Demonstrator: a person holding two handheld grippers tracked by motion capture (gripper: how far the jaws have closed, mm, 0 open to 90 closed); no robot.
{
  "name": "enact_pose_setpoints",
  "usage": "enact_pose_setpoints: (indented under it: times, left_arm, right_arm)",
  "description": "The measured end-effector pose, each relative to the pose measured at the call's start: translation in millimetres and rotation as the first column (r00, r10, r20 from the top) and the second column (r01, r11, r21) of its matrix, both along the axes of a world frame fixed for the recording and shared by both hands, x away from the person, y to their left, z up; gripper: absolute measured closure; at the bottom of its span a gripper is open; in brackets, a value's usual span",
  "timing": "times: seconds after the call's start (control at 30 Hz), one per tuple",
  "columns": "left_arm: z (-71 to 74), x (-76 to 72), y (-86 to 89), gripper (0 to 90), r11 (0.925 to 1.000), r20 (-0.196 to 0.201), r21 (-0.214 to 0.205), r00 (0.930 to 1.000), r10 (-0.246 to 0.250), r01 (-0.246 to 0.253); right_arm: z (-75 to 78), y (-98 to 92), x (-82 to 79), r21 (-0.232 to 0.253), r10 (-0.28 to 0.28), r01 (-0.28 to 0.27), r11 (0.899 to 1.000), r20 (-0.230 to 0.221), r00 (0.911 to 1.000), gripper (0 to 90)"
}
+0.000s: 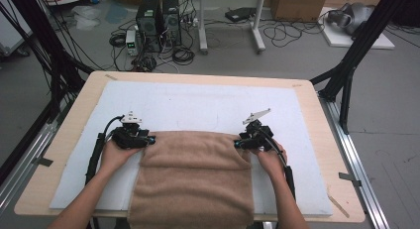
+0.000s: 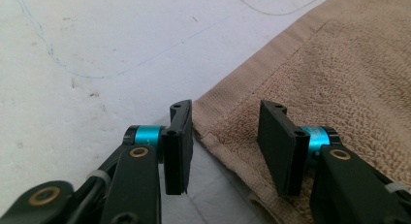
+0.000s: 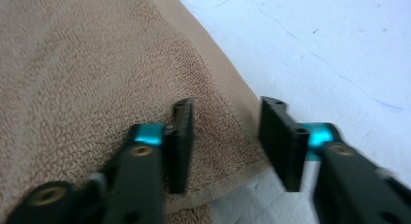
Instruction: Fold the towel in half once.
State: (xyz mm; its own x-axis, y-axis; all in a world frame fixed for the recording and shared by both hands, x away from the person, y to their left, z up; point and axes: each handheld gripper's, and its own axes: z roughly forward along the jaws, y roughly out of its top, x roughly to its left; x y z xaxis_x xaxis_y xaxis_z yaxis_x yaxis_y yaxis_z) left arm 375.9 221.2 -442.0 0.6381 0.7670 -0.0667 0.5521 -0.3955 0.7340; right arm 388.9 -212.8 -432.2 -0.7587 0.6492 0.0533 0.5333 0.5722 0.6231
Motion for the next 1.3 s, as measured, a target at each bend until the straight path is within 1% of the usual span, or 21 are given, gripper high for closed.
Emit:
enact_pose_setpoints:
  times: [0.07, 0.13, 0.2, 0.3, 0.43, 0.5, 0.53, 0.57, 0.67, 0.73, 0.83, 0.87, 0.9, 0.93, 0.97, 1.0, 1.03, 1.1, 1.17, 1.23, 1.3]
  left_arm:
    - [0.0, -0.2, -0.5, 59.2, 1.0, 0.009, 0.008, 1.0, 0.001, -0.001]
    - [0.2, -0.2, 0.3, 67.5, 1.0, 0.006, 0.004, 0.9999, -0.008, 0.008]
    - [0.2, 0.0, 0.5, 70.5, 1.0, 0.002, 0.003, 1.0, -0.009, 0.009]
    - [0.0, -1.3, -1.1, 72.8, 0.9999, 0.011, 0.004, 0.9999, -0.011, 0.011]
    - [1.4, -2.1, -1.2, 77.4, 0.9998, 0.016, 0.01, 0.9997, -0.016, 0.016]
    - [2.4, -2.3, -0.3, 80.7, 0.9999, 0.017, 0.001, 0.9997, -0.016, 0.016]
    - [3.2, -2.6, 0.3, 83.6, 0.9998, 0.016, -0.012, 0.9997, -0.019, 0.019]
    - [4.2, -2.9, 0.7, 85.4, 0.9998, 0.023, -0.002, 0.9995, -0.019, 0.019]
    - [5.3, -3.4, 2.3, 88.0, 0.9999, 0.021, -0.001, 0.9996, -0.017, 0.017]
    - [5.3, -2.8, 4.6, 88.5, 0.9997, 0.009, -0.014, 0.9998, -0.019, 0.019]
    - [5.5, -2.5, 5.4, 89.2, 0.9997, 0.013, -0.021, 0.9999, -0.008, 0.009]
    - [5.7, -2.1, 5.9, 89.1, 0.9994, 0.013, -0.034, 0.9999, -0.007, 0.008]
    - [6.2, -1.9, 6.1, 88.6, 0.9993, 0.018, -0.036, 0.9998, -0.003, 0.003]
    - [6.5, -1.5, 6.2, 85.6, 0.9989, 0.024, -0.046, 0.9997, 0.007, -0.006]
    - [6.6, -1.4, 6.3, 81.5, 0.9986, 0.021, -0.051, 0.9997, 0.013, -0.012]
    - [6.4, -1.0, 6.4, 78.8, 0.9989, 0.022, -0.045, 0.9997, 0.013, -0.012]
    - [5.4, -0.3, 6.2, 75.2, 0.9992, 0.018, -0.038, 0.9997, 0.015, -0.014]
    - [1.8, 1.4, 5.3, 65.9, 0.9995, -0.01, -0.029, 0.9999, 0.014, -0.014]
    - [-0.3, 2.3, 4.3, 60.1, 0.9997, -0.014, -0.024, 0.9999, 0.01, -0.011]
    - [-0.9, 2.3, 2.2, 56.9, 0.9999, 0.001, -0.011, 0.9999, 0.01, -0.01]
    - [-1.1, 1.9, 1.1, 56.8, 1.0, 0.006, -0.002, 0.9999, 0.008, -0.008]
  right_arm:
    - [0.7, 1.2, -0.6, -0.011, 0.006, -0.005, 1.0, 0.007, 1.0, 68.4]
    - [0.5, -0.3, 0.6, -0.001, 0.005, -0.005, 1.0, 0.001, 1.0, 73.9]
    - [0.1, -2.4, 1.8, 0.021, 0.008, -0.008, 1.0, -0.015, 0.9999, 77.1]
    - [-0.6, -3.4, 2.7, 0.034, 0.011, -0.01, 0.999, -0.018, 0.9998, 78.9]
    - [0.4, -1.1, 1.3, 0.018, 0.019, -0.019, 1.0, -0.01, 0.9998, 81.1]
    - [0.9, -1.2, 1.0, 0.019, 0.019, -0.019, 1.0, -0.011, 0.9998, 81.6]
    - [1.4, -1.3, 0.7, 0.015, 0.017, -0.017, 1.0, -0.011, 0.9998, 81.9]
    - [1.8, -1.1, 0.3, 0.013, 0.015, -0.015, 1.0, -0.008, 0.9999, 82.2]
    - [3.1, -0.7, -0.4, 0.004, 0.02, -0.02, 1.0, -0.001, 0.9998, 83.4]
    - [3.7, -2.0, -0.4, 0.02, 0.019, -0.019, 1.0, -0.005, 0.9998, 83.5]
    - [4.7, -5.0, 0.2, 0.041, 0.02, -0.02, 0.999, -0.005, 0.9998, 83.5]
    - [5.2, -5.5, 0.0, 0.042, 0.02, -0.02, 0.999, -0.006, 0.9998, 83.5]
    - [5.5, -6.0, 0.0, 0.046, 0.019, -0.019, 0.999, -0.001, 0.9998, 83.5]
    - [5.9, -6.4, -0.4, 0.047, 0.015, -0.014, 0.999, -0.003, 0.9999, 83.3]
    - [6.3, -7.0, -0.4, 0.049, 0.012, -0.012, 0.999, 0.0, 0.9999, 82.3]
    - [6.5, -7.4, -0.3, 0.044, 0.001, -0.002, 0.999, 0.007, 1.0, 79.0]
    - [6.6, -7.7, -0.3, 0.035, -0.013, 0.012, 0.999, 0.013, 0.9998, 73.3]
    - [5.2, -8.3, 0.4, 0.026, -0.034, 0.034, 0.999, 0.012, 0.9993, 64.8]
    - [4.0, -7.2, 0.5, 0.018, -0.039, 0.039, 0.999, 0.012, 0.9992, 62.4]
    - [2.5, -5.1, 0.6, 0.012, -0.036, 0.036, 0.999, 0.004, 0.9993, 61.2]
    - [-0.2, -2.6, 1.0, 0.003, -0.033, 0.033, 0.999, 0.002, 0.9995, 61.0]
